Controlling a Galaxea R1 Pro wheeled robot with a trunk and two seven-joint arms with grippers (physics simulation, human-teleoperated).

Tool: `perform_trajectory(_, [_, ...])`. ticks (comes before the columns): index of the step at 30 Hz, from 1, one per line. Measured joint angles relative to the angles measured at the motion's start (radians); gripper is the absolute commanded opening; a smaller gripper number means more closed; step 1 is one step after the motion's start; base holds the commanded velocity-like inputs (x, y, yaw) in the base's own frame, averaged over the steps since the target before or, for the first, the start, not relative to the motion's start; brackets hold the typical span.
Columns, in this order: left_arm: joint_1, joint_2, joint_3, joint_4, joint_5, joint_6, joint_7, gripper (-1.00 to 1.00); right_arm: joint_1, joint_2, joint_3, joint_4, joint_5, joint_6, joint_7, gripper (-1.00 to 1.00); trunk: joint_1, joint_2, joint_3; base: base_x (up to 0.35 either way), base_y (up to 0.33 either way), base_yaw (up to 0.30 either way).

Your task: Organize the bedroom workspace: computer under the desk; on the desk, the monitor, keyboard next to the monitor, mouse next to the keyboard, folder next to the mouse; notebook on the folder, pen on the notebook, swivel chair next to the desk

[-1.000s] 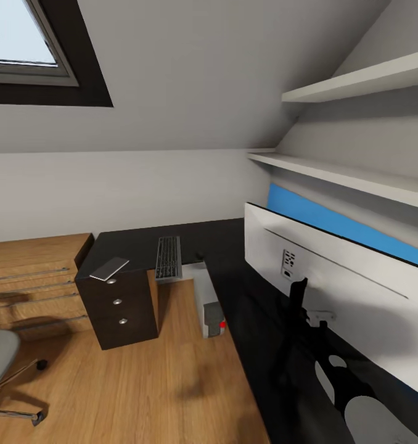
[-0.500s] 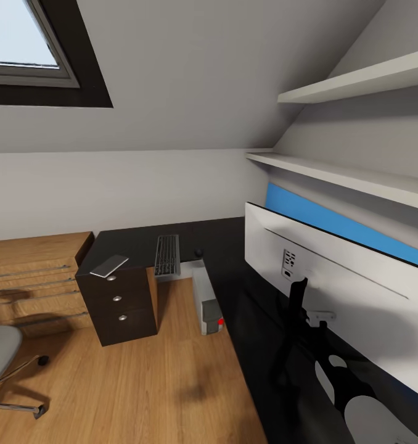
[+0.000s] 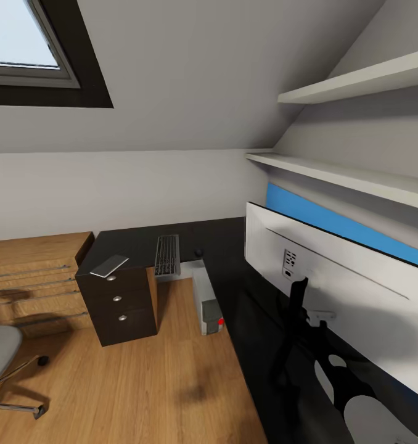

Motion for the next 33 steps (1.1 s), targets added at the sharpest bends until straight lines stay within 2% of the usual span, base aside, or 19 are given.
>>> perform_trajectory(1, [0.0,0.0,0.0,0.0,0.0,0.0,0.0,1.0,0.0,0.001,-0.006,-0.001,0.008,-0.001,0.002,-1.0,0.003,-0.007,-0.003,0.0,0.0,0.0])
perform_trajectory(2, [0.0,0.0,0.0,-0.001,0.0,0.0,0.0,1.0,0.0,0.0,0.006,-0.001,0.006,0.0,0.001,-1.0,0.005,-0.014,-0.006,0.0,0.0,0.0])
perform_trajectory(4, [0.0,0.0,0.0,-0.005,0.0,0.0,0.0,1.0,0.0,0.001,-0.007,-0.002,0.009,-0.002,0.003,-1.0,0.007,-0.014,-0.006,0.0,0.0,0.0])
perform_trajectory(5, [0.0,0.0,0.0,-0.006,0.0,0.0,0.0,1.0,0.0,0.0,0.007,-0.001,0.007,-0.001,0.001,-1.0,0.006,-0.014,-0.006,0.0,0.0,0.0])
perform_trajectory(7, [0.0,0.0,0.0,-0.008,0.0,0.0,0.0,1.0,0.0,0.001,-0.005,-0.002,0.01,-0.002,0.002,-1.0,0.007,-0.014,-0.006,0.0,0.0,0.0])
perform_trajectory(8, [0.0,0.0,0.0,-0.008,0.0,0.0,0.0,1.0,0.0,0.0,0.005,-0.001,0.006,-0.001,0.001,-1.0,0.006,-0.014,-0.006,0.0,0.0,0.0])
perform_trajectory(10, [0.0,0.0,0.0,-0.009,0.0,0.0,0.0,1.0,0.0,0.001,-0.004,-0.002,0.008,-0.002,0.002,-1.0,0.007,-0.014,-0.006,0.0,0.0,0.0])
perform_trajectory(22, [0.0,0.001,0.001,-0.01,0.0,0.0,0.0,1.0,0.0,0.0,0.002,-0.002,0.004,-0.002,0.004,-1.0,0.006,-0.014,-0.006,0.0,0.0,0.0])
perform_trajectory(24, [0.0,0.001,0.001,-0.01,0.0,0.0,0.0,1.0,0.0,-0.001,-0.006,-0.004,0.002,-0.002,0.014,-1.0,0.008,-0.014,-0.006,0.0,0.0,0.0])
perform_trajectory(25, [0.0,0.001,0.001,-0.01,0.0,0.0,0.0,1.0,0.0,-0.004,0.004,-0.005,-0.006,0.0,0.025,-1.0,0.008,-0.014,-0.006,0.0,0.0,0.0])
perform_trajectory(26, [0.0,0.001,0.001,-0.01,0.0,0.0,0.0,1.0,0.0,-0.002,-0.006,-0.008,0.006,-0.003,0.036,-1.0,0.01,-0.014,-0.006,0.0,0.0,0.0])
perform_trajectory(27, [0.0,0.001,0.002,-0.01,0.0,0.0,0.0,1.0,0.0,-0.005,0.008,-0.01,-0.003,0.0,0.05,-1.0,0.011,-0.014,-0.006,0.0,0.0,0.0])
perform_trajectory(31, [0.0,0.001,0.001,-0.01,0.0,0.001,0.0,1.0,0.0,-0.002,-0.006,-0.01,-0.001,-0.001,0.082,-1.0,0.011,-0.014,-0.006,0.0,0.0,0.0])
perform_trajectory(33, [0.0,0.001,0.001,-0.01,0.0,0.001,0.0,1.0,0.0,-0.003,0.002,-0.01,-0.006,0.0,0.09,-1.0,0.011,-0.014,-0.006,0.0,0.0,0.0])
